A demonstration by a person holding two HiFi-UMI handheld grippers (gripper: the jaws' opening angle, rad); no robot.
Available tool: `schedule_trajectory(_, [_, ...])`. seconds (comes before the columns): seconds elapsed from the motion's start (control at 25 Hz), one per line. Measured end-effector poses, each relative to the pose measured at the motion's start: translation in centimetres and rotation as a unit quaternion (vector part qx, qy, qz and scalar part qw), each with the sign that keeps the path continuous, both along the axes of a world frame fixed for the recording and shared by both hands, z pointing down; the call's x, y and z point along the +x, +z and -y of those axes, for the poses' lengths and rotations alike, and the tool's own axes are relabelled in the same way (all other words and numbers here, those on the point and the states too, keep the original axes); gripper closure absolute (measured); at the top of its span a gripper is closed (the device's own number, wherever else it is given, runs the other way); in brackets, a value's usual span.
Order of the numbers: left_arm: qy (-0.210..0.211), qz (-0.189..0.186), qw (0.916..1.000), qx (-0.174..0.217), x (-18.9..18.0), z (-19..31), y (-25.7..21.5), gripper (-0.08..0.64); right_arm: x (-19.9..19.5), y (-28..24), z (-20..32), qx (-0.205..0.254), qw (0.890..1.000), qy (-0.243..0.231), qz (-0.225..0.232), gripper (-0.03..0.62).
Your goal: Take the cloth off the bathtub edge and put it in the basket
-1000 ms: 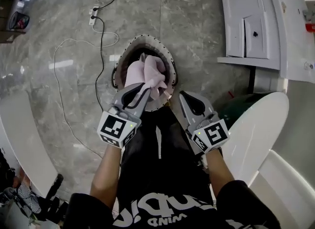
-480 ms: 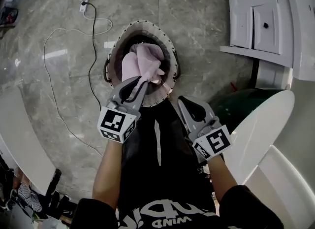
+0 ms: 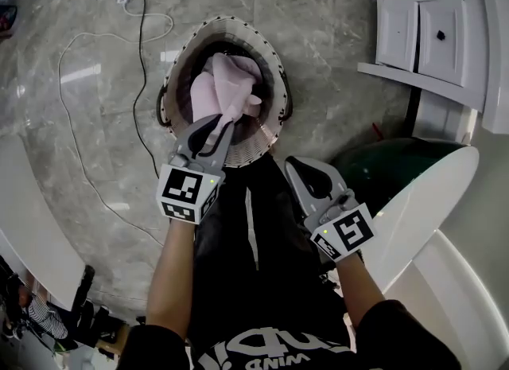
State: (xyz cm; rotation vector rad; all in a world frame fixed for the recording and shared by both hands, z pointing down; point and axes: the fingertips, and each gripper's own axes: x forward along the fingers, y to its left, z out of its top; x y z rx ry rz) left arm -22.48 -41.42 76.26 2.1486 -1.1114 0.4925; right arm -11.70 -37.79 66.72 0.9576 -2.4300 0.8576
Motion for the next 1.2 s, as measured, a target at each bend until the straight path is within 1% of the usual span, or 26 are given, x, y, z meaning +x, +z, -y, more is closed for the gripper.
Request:
schedule_trajectory(0.08, [-0.007,-0.008,0.9999,-0.002,0.1,0.1,0.2,0.477,-0.1,0.3,0.1,-0.003,1.000,-0.002,0.000,0.588])
schedule_trajectory(0.16, [-0.020,-0.028,0.9994,-0.002,0.3,0.3,0.0,0.460,-0.3,0.5,0.2,-0.005,1.000,-0.005,0.000,0.588])
schedule_trajectory(0.2, [-0.025,-0.034,0.9991,-0.004,0.4,0.3,0.1,0.406,-0.4,0.6,0.2,-0.005,1.000,-0.007,0.000,0.588])
schedule_trajectory(0.32, [-0.032,-0.036,0.9987,-0.016,0.4,0.1,1.0,0.329,-0.8,0.8,0.3,-0.008,1.000,-0.015,-0.001,0.588])
schedule_trajectory(0.44, [-0.030,-0.038,0.9985,-0.024,0.5,-0.3,1.5,0.316,-1.0,1.1,0.2,-0.010,1.000,-0.022,-0.003,0.588])
schedule_trajectory(0.72, [-0.026,-0.024,0.9991,-0.022,-0.1,-0.7,1.0,0.316,-1.3,1.3,0.6,-0.009,1.000,-0.026,0.000,0.588])
schedule_trajectory(0.8, [-0.027,-0.017,0.9992,-0.025,-0.5,-0.7,0.8,0.336,-1.5,1.0,0.7,-0.008,1.000,-0.027,0.001,0.588])
schedule_trajectory(0.92, [-0.029,-0.006,0.9993,-0.022,-0.8,-0.7,-0.1,0.430,-1.3,0.2,1.0,-0.006,1.000,-0.027,0.000,0.588])
schedule_trajectory(0.96, [-0.030,-0.004,0.9993,-0.020,-0.8,-0.6,-0.5,0.448,-1.1,-0.1,1.2,-0.005,1.000,-0.026,0.000,0.588])
schedule_trajectory(1.12, [-0.035,-0.013,0.9992,-0.017,-0.2,-0.2,-3.0,0.543,-0.6,-2.3,2.5,0.009,1.000,-0.018,0.002,0.588])
schedule_trajectory(1.16, [-0.034,-0.017,0.9991,-0.017,-0.1,-0.1,-3.9,0.562,-0.7,-2.9,2.9,0.014,1.000,-0.019,0.002,0.588])
schedule_trajectory(1.2, [-0.035,-0.022,0.9990,-0.018,0.0,-0.1,-4.7,0.563,-0.8,-3.5,3.2,0.020,1.000,-0.020,0.002,0.588])
